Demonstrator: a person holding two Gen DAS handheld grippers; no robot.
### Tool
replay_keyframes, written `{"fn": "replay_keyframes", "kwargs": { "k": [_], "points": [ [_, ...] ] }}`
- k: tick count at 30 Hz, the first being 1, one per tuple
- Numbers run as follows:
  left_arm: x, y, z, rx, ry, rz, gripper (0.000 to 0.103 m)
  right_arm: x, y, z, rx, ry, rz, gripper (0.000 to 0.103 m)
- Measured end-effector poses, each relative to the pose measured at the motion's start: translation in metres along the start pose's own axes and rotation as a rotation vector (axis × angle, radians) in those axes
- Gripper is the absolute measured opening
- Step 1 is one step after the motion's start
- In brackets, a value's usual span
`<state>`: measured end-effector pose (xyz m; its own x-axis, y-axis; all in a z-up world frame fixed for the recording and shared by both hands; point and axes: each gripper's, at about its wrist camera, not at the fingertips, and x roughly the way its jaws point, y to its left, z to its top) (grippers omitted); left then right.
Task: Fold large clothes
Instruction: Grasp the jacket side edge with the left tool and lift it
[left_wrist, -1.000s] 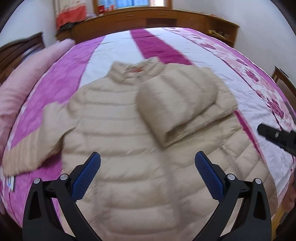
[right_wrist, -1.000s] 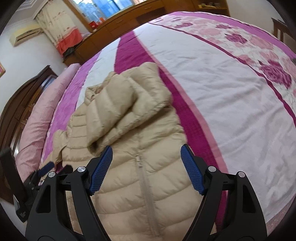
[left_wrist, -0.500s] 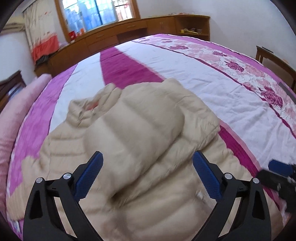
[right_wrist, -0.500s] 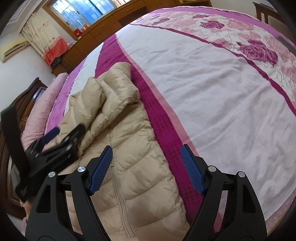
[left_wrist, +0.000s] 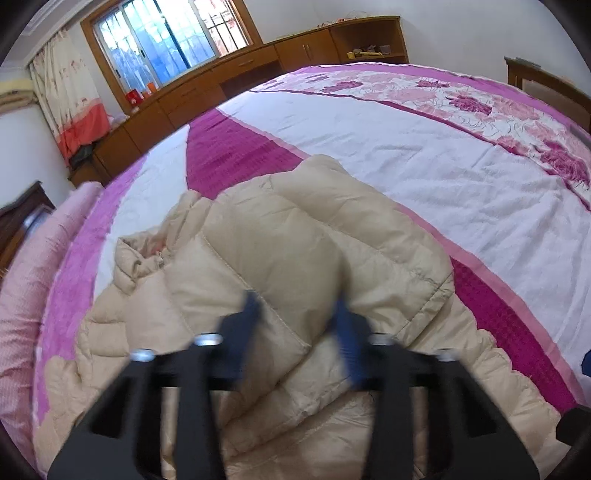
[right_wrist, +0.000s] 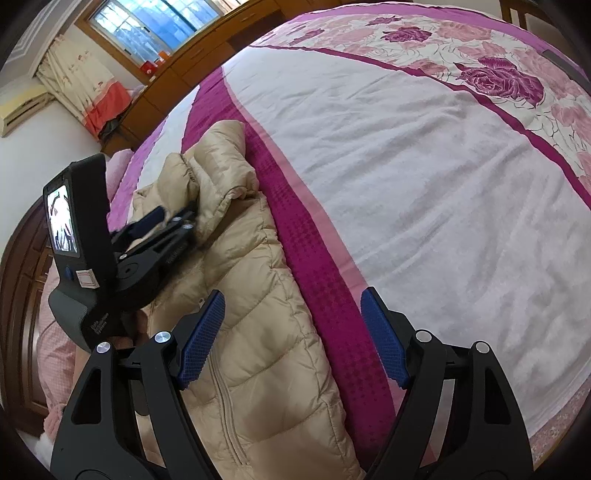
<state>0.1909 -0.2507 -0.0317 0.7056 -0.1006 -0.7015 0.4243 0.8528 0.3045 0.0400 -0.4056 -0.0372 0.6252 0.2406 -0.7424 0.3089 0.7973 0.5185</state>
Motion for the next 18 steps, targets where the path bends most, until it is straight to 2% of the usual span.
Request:
{"fn": "replay_keyframes", "kwargs": {
  "k": [1,3,7,12,18],
  "points": [
    [-0.004,0.006,0.001,-0.021,-0.005,-0.027,0.016,0.0,0.0,0.0,-0.001,0.001,0.0,0.076],
    [-0.012,0.015,0.002,-0.047,-0.023,-0.046,0.012,0.001,0.002,0.001,0.0,0.0,0.006,0.076],
    [-0.043,0.05,0.006,-0.106,-0.093,-0.056,0.011,-0.002,0.012,0.0,-0.02,-0.002,0.026,0.076],
    [-0.074,0.097,0.001,-0.206,-0.136,-0.069,0.011,0.003,0.031,0.009,-0.047,0.001,0.043,0.076],
    [-0.094,0.149,-0.026,-0.278,-0.139,-0.006,0.01,0.013,0.061,0.018,-0.086,0.016,0.081,0.076]
  ]
}}
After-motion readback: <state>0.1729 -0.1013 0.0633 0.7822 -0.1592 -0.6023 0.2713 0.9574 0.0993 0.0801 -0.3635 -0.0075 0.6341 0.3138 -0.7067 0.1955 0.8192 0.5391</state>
